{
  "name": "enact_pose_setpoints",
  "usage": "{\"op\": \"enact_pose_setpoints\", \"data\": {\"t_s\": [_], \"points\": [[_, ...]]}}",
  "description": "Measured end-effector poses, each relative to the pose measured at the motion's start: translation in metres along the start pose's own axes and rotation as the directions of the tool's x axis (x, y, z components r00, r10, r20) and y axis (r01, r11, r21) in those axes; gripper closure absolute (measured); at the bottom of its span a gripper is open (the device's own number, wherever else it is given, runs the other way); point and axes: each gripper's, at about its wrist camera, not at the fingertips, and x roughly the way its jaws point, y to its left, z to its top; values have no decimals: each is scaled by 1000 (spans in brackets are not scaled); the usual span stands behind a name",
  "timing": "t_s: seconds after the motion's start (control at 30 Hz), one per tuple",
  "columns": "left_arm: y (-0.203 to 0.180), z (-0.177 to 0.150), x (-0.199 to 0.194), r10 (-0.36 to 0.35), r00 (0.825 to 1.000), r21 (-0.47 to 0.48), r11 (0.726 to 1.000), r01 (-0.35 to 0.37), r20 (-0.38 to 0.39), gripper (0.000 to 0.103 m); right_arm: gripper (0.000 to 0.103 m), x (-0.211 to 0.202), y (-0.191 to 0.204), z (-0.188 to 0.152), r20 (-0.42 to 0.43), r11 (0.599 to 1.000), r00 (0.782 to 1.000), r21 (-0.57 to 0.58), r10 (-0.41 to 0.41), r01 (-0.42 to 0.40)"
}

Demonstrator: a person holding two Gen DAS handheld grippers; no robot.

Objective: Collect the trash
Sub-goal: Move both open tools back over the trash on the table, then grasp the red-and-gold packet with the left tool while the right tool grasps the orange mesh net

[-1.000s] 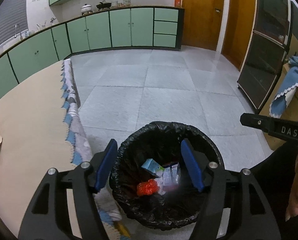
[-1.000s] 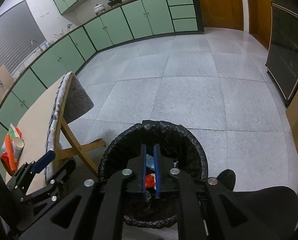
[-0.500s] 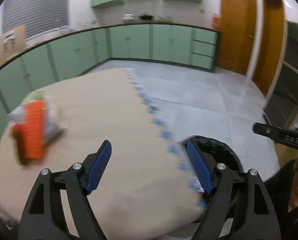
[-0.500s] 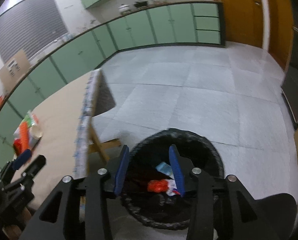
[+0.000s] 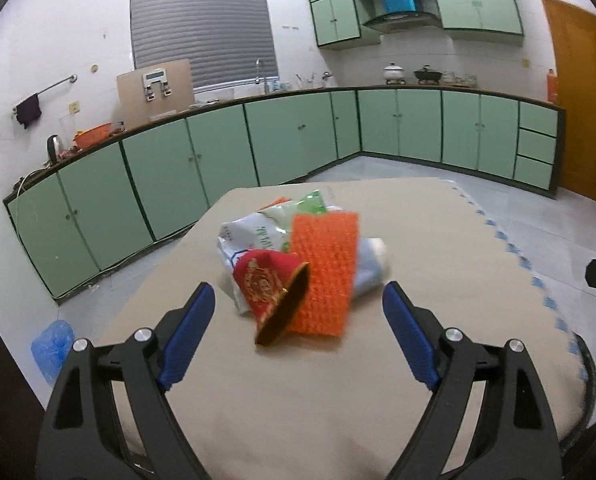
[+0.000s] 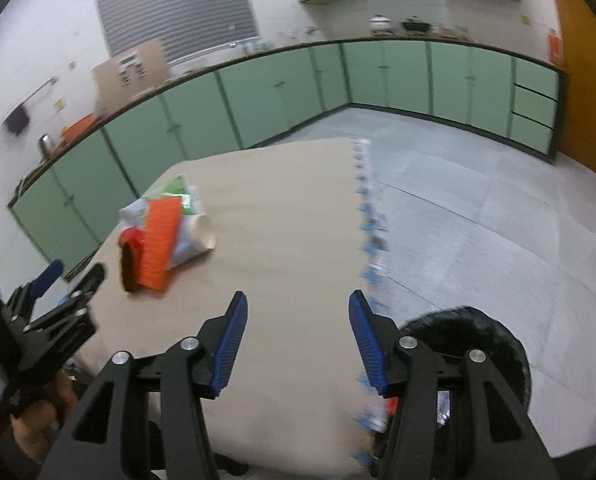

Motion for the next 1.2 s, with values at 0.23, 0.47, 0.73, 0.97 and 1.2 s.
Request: {"op": "enact_pose_setpoints", "data": {"t_s": [0.23, 0.47, 0.73, 0.97, 1.2], "points": [[4, 0, 40, 10, 1000, 9, 1000, -9, -21, 20, 50, 41, 27, 7, -50, 999, 998, -33, 31, -32], [21, -9, 74, -9, 994, -30, 1000, 6, -106, 57, 50, 72, 47, 16, -81, 997, 995, -47, 62, -66], [45, -9, 67, -52, 995, -83, 996, 45, -88, 93, 50, 98, 84, 20, -108, 987, 986, -76, 130, -138], [73, -3, 45, -50, 998, -141, 989, 43, -46, 98, 50, 122, 123, 19, -126, 974, 973, -100, 191, -205], [91, -4, 30, -40, 999, -159, 987, 37, -13, 98, 50, 148, 146, 13, -150, 971, 969, -102, 199, -215]]}}
